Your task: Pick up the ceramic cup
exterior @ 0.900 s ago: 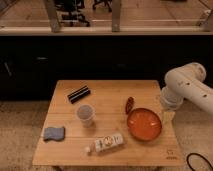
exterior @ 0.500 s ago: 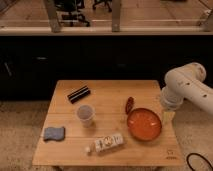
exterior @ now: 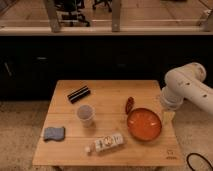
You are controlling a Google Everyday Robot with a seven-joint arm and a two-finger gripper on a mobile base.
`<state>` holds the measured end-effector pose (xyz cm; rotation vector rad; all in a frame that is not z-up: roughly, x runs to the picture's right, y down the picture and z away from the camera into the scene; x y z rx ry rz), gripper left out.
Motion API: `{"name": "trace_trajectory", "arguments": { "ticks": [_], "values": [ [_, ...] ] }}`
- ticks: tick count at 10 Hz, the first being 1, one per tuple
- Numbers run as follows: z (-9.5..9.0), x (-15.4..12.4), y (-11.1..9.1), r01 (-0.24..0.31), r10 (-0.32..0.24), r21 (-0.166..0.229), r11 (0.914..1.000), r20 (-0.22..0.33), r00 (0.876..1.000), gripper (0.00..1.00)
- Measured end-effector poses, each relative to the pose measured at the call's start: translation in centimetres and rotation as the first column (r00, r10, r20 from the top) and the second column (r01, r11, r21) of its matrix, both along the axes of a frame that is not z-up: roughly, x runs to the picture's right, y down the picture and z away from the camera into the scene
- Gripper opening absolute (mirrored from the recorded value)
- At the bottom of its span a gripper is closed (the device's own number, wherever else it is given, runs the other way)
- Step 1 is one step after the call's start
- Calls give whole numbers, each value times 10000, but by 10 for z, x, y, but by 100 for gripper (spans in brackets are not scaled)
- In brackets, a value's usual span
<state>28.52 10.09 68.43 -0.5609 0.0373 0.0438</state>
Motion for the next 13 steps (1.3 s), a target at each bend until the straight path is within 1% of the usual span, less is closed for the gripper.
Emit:
{"name": "trace_trajectory", "arguments": {
  "ticks": [6,7,8,9,11,12,13],
  "values": [
    [0,0,0,14,-14,-2,10000,6,10000,80],
    [-1,-4,-1,115,-115,33,9999,40,9999,80],
    [-2,-14,-7,452,-454,130,9989,167,9988,80],
    [-3,-32,-14,896,-903,257,9956,300,9955,80],
    [-3,-63,-23,1457,-1478,435,9884,483,9878,80],
    [-3,-67,-25,1605,-1629,482,9859,502,9854,80],
    [-6,-71,-29,1889,-1921,568,9803,570,9797,80]
  ]
}}
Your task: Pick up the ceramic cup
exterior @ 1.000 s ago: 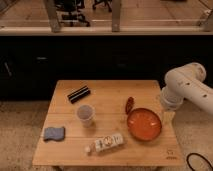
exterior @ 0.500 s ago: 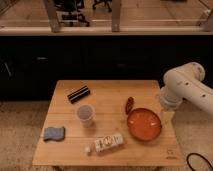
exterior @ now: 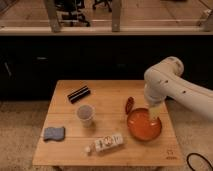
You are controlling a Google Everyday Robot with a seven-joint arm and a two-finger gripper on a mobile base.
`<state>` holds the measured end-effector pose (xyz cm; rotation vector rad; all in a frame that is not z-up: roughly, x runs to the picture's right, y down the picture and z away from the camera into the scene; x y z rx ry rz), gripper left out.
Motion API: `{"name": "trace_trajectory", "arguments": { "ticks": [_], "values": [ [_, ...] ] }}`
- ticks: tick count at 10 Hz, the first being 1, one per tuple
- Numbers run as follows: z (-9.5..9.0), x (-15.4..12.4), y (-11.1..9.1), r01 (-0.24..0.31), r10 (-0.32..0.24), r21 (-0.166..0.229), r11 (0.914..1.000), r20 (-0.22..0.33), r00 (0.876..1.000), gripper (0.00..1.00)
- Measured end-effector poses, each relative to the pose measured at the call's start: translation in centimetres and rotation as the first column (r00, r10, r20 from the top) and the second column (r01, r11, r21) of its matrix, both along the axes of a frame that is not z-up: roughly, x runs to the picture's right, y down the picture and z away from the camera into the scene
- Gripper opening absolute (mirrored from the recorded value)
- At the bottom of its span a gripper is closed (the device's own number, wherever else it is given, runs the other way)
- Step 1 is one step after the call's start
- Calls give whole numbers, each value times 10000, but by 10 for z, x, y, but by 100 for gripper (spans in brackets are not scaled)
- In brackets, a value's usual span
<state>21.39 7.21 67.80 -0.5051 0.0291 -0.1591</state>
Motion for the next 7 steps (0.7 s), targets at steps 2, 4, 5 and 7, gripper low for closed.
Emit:
{"name": "trace_trajectory", "arguments": {
  "ticks": [2,4,5,7],
  "values": [
    [-3,-14,-4,359,-361,77,9993,163,9992,80],
    [-6,-41,-10,791,-798,202,9967,372,9961,80],
    [-9,-53,-14,1030,-1043,299,9942,482,9934,80],
    [-15,-66,-18,1461,-1483,388,9885,628,9869,80]
  ]
}}
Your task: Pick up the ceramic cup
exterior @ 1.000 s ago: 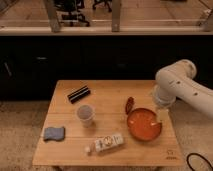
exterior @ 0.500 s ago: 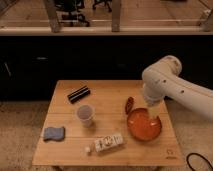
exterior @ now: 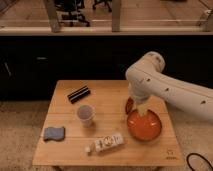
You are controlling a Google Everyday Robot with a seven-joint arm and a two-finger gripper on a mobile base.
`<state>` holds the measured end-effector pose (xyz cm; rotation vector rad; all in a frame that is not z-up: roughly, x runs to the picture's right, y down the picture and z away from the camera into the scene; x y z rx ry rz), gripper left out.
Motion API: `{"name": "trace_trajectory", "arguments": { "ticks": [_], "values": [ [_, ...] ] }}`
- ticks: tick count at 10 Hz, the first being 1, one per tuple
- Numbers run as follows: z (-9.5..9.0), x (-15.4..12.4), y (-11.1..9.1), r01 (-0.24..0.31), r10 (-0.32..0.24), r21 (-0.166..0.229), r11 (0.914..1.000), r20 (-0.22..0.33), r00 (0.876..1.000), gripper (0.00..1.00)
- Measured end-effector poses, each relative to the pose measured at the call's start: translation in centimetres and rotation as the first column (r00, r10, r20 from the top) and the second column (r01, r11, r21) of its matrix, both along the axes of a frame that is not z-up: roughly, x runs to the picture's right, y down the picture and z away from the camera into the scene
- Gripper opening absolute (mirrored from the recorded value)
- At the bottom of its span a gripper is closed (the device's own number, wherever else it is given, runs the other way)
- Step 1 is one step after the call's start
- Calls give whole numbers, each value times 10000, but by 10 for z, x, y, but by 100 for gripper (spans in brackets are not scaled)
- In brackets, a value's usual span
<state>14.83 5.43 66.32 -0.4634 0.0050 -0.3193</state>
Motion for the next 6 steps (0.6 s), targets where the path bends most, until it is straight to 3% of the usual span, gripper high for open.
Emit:
{"name": "trace_trajectory", "arguments": {
  "ticks": [6],
  "values": [
    [-11,-80,-11,1245,-1254,155,9921,741,9893,80]
  ]
}}
